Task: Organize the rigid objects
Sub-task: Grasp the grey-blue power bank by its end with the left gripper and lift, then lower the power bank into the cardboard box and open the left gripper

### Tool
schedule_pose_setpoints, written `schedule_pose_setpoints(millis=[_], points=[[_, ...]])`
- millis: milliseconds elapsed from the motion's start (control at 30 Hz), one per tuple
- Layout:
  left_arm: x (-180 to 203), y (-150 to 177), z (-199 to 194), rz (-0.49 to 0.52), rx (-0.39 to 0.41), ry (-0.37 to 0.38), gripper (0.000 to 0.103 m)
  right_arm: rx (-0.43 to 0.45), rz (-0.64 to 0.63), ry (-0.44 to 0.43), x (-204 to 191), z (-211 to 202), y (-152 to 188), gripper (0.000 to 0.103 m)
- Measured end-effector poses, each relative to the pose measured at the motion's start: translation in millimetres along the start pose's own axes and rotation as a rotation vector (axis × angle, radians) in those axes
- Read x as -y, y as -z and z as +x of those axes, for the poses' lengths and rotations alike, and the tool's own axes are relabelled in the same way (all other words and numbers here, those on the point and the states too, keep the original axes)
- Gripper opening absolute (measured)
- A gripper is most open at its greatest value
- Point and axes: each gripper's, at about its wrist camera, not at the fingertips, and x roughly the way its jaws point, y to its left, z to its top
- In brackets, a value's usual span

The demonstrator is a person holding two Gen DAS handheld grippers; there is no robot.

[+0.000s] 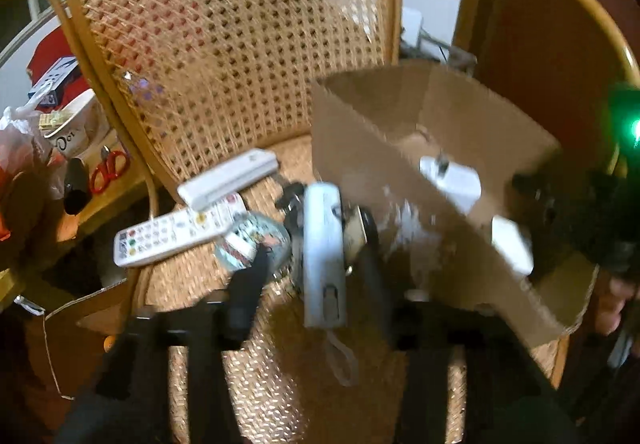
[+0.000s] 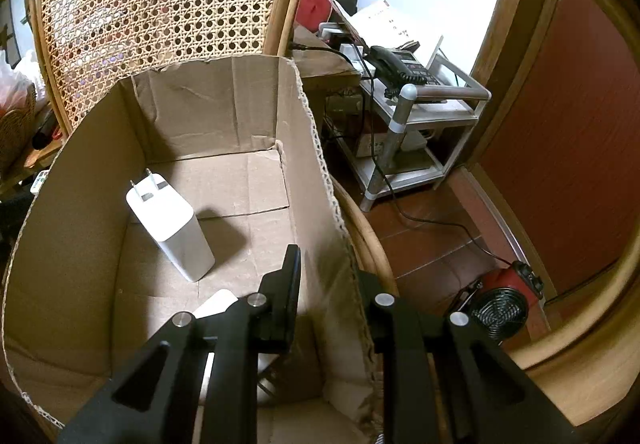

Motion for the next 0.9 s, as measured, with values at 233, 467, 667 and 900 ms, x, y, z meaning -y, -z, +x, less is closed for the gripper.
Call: schedule_pose_setpoints(millis=[233,467,667,900], points=[[12.3,18.0,33.2,0.06,-0.111,-0.024,0.054,0.0,-0.001,0.0,-0.8,0.5,-0.3,0.021],[10.0,22.0,53.5,0.054,-0.148,-0.025,0.026,-0.002,-0.001,0.0,-2.3,1.2,-0.6,0.021],[-1.0,1.4,17.8,0.023,-0.02,-0.012,0.026,-0.001,-0.002,0.0,-3.0,1.1,-0.7,0.021],[-6.9,-36.2,-19.5,-0.023,0.113,0.02,0.026,0.001,-0.002,0.001,-3.8,1.2,-0.8,0.021]])
